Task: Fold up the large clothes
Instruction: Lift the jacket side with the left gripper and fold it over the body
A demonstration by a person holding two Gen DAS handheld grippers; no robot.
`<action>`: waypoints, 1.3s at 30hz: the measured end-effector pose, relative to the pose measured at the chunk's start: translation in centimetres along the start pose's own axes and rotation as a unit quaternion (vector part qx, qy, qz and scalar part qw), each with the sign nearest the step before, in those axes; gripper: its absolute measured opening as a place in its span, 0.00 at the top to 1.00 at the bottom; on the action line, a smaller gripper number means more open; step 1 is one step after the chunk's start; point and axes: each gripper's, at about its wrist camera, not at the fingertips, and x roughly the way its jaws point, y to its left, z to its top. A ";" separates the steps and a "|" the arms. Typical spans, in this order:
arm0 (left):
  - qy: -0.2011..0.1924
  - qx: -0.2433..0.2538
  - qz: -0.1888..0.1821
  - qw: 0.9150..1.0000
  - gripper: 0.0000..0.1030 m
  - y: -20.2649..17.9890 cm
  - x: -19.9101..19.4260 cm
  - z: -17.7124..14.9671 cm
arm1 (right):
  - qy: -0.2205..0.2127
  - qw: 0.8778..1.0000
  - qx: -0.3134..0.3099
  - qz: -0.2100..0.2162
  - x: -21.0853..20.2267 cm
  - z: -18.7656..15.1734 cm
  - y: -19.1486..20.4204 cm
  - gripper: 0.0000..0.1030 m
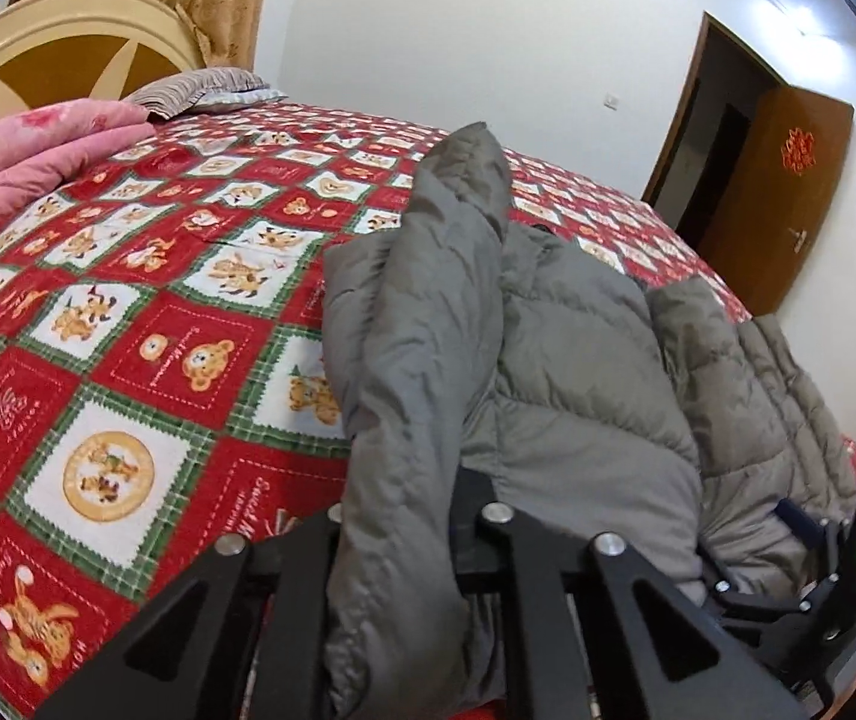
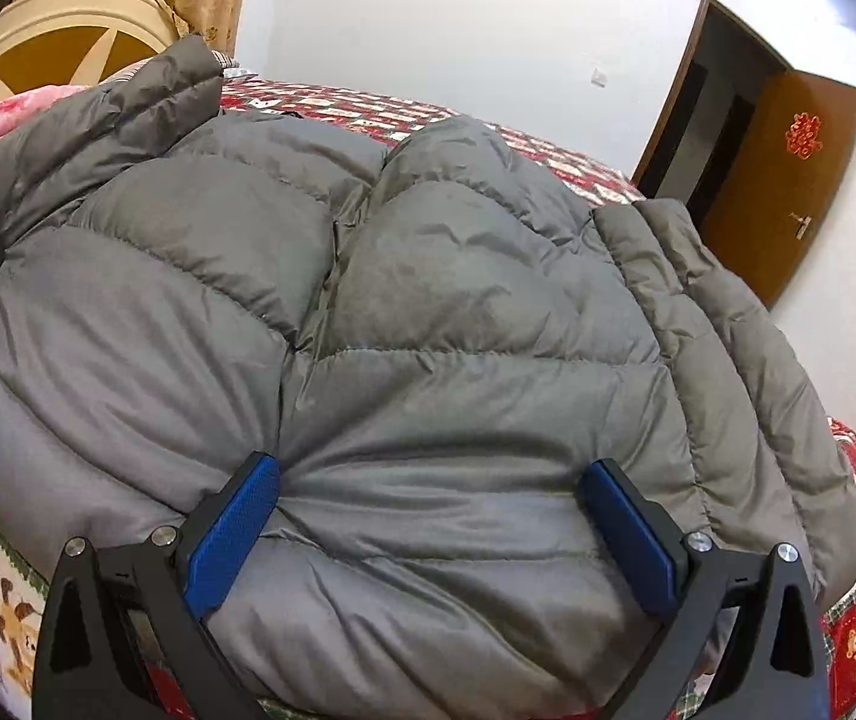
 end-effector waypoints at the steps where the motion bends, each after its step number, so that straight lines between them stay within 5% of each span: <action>1: 0.002 0.001 0.002 1.000 0.77 0.0 0.2 0.0 | 0.002 1.000 0.004 0.007 0.0 -0.2 -0.3 0.02; 2: 0.004 0.000 0.007 1.000 0.75 -0.1 0.5 0.0 | 0.005 1.000 0.008 0.014 0.0 -0.3 -0.7 0.02; 4: 0.013 -0.012 0.024 1.000 0.40 0.1 1.4 0.1 | 0.006 1.000 0.009 0.019 -0.1 -0.7 -1.2 0.02; 6: 0.016 -0.028 0.045 0.998 0.20 0.9 2.0 0.1 | 0.004 1.000 0.007 0.020 -0.3 -1.0 -1.4 0.02; 9: 0.032 -0.053 0.056 0.997 0.07 2.0 2.6 -0.4 | 0.002 1.000 0.008 0.020 -0.3 -1.0 -1.4 0.02; 12: 0.067 -0.085 0.022 0.994 0.06 3.0 3.9 -0.5 | 0.001 1.000 0.010 0.022 -0.1 -1.0 -1.7 0.02; 14: 0.063 -0.077 -0.005 0.995 0.20 2.7 3.9 -0.3 | 0.001 1.000 0.012 0.024 -0.1 -1.0 -1.5 0.02; 15: 0.067 -0.067 -0.041 0.995 0.53 2.0 4.0 -0.4 | 0.001 1.000 0.012 0.025 0.0 -0.9 -1.3 0.02; 16: 0.071 -0.059 -0.067 0.993 0.73 1.6 4.1 -0.5 | 0.001 1.000 0.013 0.025 0.0 -0.9 -1.4 0.02; 18: 0.061 -0.035 -0.065 0.995 0.84 0.5 3.7 -0.6 | 0.002 1.000 0.013 0.028 0.0 -0.8 -1.6 0.02; 26: 0.002 -0.002 -0.063 0.998 0.90 -2.2 -2.3 2.3 | 0.036 0.997 0.012 0.064 -0.2 0.7 -3.4 0.02; 30: -0.034 0.050 -0.075 0.995 0.90 -6.6 -5.7 4.9 | 0.029 0.995 0.034 0.088 -1.9 1.6 -5.6 0.02; 39: -0.070 0.169 -0.092 0.979 0.90 -18.0 -6.6 6.2 | -0.012 0.993 0.110 0.036 -5.2 1.6 -16.8 0.02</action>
